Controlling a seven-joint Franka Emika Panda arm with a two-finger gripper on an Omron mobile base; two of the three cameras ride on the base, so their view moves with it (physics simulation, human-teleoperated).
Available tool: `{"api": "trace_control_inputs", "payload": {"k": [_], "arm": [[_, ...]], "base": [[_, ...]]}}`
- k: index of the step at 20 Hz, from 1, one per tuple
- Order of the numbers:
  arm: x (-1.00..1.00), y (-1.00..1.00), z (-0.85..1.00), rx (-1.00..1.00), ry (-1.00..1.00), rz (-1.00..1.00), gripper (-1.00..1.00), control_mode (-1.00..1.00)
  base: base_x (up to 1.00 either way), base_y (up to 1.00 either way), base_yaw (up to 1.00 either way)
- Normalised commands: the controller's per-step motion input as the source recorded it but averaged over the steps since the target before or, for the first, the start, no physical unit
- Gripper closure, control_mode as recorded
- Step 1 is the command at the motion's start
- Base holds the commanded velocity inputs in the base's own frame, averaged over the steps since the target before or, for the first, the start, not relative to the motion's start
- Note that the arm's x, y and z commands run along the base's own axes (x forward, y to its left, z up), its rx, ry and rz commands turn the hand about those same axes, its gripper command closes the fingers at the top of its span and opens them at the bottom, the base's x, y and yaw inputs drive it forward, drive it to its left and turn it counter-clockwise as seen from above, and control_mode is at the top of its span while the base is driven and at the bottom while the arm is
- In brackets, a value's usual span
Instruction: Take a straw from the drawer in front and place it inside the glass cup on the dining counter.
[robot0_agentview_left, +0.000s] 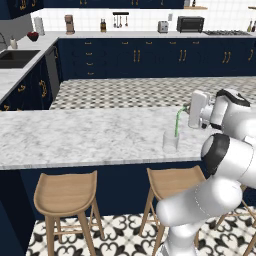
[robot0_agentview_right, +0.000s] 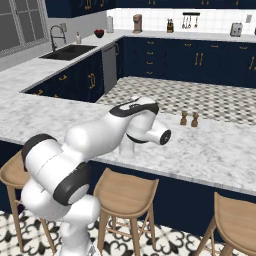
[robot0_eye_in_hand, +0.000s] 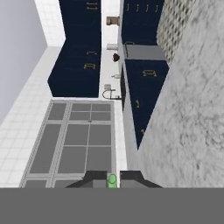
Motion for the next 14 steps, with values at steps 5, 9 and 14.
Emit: {"api": "trace_control_inputs", "payload": {"k": [5,9,14], "arm": [[0.09,-0.01,-0.13,0.0,-0.01,0.0,1.0,-1.0],[0.11,-0.02,-0.08,0.0,-0.02,0.0,1.0,-1.0],[0.12,-0.03,-0.03,0.0,-0.01,0.0,1.0,-1.0]], "base": [[0.0,0.0,0.0],[0.0,0.0,0.0],[0.0,0.0,0.0]]}}
